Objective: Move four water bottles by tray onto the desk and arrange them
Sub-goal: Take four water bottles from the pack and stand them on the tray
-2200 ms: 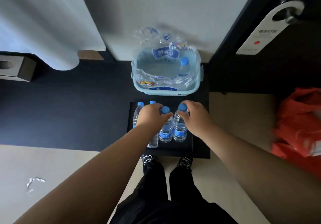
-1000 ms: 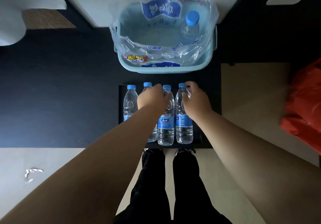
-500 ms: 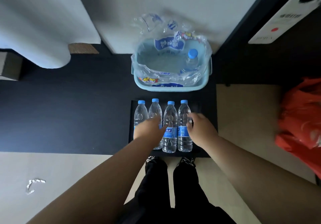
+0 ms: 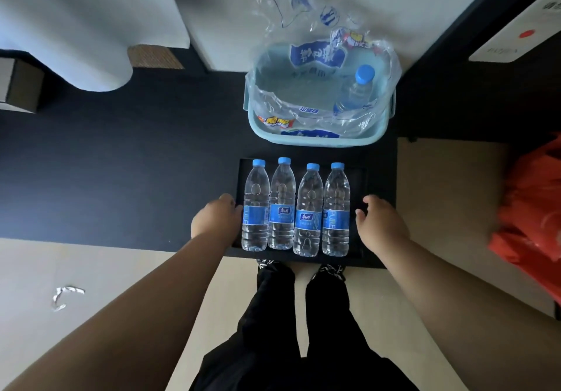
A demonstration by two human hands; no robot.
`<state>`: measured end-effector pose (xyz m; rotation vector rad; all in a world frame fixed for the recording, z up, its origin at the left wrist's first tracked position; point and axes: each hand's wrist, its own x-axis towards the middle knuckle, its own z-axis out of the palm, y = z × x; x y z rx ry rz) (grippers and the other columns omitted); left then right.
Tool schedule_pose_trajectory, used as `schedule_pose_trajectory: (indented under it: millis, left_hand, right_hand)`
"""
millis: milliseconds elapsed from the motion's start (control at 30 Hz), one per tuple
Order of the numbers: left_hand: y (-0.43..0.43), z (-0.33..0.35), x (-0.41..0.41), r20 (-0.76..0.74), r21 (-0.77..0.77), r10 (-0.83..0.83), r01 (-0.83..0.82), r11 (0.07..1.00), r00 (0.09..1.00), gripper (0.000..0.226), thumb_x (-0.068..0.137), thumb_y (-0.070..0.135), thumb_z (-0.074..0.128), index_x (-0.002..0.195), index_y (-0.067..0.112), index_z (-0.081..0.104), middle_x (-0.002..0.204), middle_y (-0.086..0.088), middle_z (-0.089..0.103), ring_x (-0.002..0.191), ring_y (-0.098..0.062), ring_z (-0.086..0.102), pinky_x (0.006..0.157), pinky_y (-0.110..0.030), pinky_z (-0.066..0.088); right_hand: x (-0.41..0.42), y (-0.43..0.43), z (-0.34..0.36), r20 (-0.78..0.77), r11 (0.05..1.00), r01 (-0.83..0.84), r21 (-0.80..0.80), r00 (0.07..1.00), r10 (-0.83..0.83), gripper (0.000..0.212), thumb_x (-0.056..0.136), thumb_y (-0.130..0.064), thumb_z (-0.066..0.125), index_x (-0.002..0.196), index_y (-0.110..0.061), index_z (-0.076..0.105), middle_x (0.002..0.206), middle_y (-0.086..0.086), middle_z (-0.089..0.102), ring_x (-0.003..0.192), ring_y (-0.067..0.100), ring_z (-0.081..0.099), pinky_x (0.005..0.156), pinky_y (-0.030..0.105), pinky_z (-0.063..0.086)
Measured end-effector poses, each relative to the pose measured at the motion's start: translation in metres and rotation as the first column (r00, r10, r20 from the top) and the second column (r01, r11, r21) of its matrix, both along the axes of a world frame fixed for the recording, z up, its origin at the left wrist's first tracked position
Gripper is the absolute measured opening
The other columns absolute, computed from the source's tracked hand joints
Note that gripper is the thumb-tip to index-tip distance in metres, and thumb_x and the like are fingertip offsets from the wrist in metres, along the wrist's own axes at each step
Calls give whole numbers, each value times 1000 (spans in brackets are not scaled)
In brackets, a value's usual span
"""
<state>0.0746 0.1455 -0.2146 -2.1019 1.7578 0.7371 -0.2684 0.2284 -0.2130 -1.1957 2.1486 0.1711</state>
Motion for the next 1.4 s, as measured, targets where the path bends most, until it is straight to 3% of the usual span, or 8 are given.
schedule_pose_trajectory:
  millis: [233,433,667,800,933,1067,1333,1400]
  left_hand:
    - [-6,-29,4,-34,-33,117,-118,992,993,24,94,43,47,102,26,60,73,8,55,66,-18,58,62,-33,49]
    - [-4,-49,1,0,-21,75,-75,997,997,22,95,43,47,94,22,54,72,4,56,60,-17,55,57,-32,50]
    - [-9,-64,3,25,4,-39,39,999,999,26,102,39,38,91,16,43,73,-3,50,57,-21,46,50,-33,38]
    - [-15,-67,6,0,16,-74,74,997,997,30,102,36,36,90,13,49,72,-5,54,59,-23,51,52,-31,39]
    - [-15,-65,4,-14,5,-63,63,998,998,29,103,32,36,89,11,49,73,-8,56,59,-24,50,52,-32,39]
    - [-10,-62,-1,-15,-15,-19,19,1000,1000,26,104,31,38,89,12,47,69,-5,51,62,-28,51,53,-33,39]
    - [2,-53,-1,-58,7,37,-37,999,998,26,105,32,35,88,14,42,68,-8,53,56,-23,50,46,-30,32]
    - [7,-48,1,-70,-5,53,-53,999,996,27,105,32,35,87,14,40,66,-9,53,55,-24,50,45,-30,31]
  right_hand:
    - [2,-2,-20,-95,996,58,68,994,-52,44,103,-37,55,141,-16,48,126,8,65,107,30,66,80,41,56]
    - [0,-9,-39,-118,995,78,56,990,-71,44,104,-40,52,139,-14,48,114,11,68,97,32,68,68,37,51]
    - [-4,-9,-62,-259,992,-55,109,962,82,30,107,-38,45,109,-10,55,82,5,67,73,27,66,56,32,42]
    - [-2,-9,-66,-304,982,-111,152,940,153,32,109,-37,38,105,-11,56,62,-1,49,56,23,55,47,28,30]
    - [0,-9,-65,-288,990,-80,119,951,111,27,109,-29,41,106,-8,56,63,0,49,61,27,57,47,28,29]
    - [2,-8,-60,-272,995,-20,98,961,46,21,107,-22,43,110,-4,54,80,12,67,76,36,69,55,34,39]
    - [2,-3,-49,-192,996,53,78,981,-37,23,108,-24,41,119,-5,47,73,9,56,72,34,61,55,35,39]
    - [3,2,-45,-184,996,44,74,983,-30,23,108,-22,43,120,-4,48,81,12,64,76,35,65,57,36,43]
